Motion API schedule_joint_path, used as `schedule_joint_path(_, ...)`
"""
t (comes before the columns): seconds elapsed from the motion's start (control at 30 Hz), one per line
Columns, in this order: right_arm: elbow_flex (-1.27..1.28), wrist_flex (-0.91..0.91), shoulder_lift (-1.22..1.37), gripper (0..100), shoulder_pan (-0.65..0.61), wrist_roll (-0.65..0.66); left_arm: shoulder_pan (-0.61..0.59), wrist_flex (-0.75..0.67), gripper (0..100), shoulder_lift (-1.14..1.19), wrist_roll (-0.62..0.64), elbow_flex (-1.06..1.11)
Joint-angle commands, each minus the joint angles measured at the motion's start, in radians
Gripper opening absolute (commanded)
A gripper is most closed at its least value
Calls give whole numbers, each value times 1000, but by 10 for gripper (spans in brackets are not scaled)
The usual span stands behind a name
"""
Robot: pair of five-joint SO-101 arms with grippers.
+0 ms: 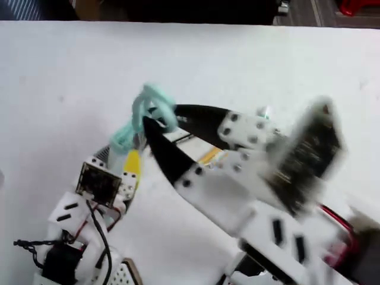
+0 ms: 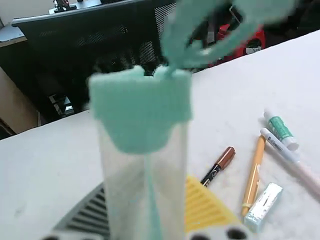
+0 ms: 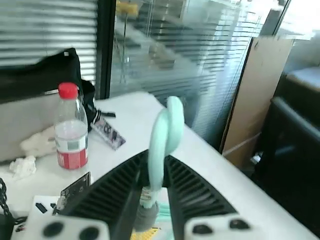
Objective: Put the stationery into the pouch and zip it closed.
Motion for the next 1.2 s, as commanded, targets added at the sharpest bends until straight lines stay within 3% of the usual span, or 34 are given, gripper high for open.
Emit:
schedule_joint_path(0.0,12,4,53,18,-1,-2,22,17,31,-2,-2,-52)
schedule_joint_path(0.2,57,16,65,18,136,-2,21,11,31,-2,-5,-21)
schedule_joint_path(0.53,473,-24,56,18,409,0,21,8,31,-2,-3,-58)
schedule_joint_path(0.83,611,-449,50,18,441,-9,28,61,24,-2,-6,-60)
schedule_joint_path(1.17,628,-763,74,17,467,-9,30,124,24,-2,-9,-74)
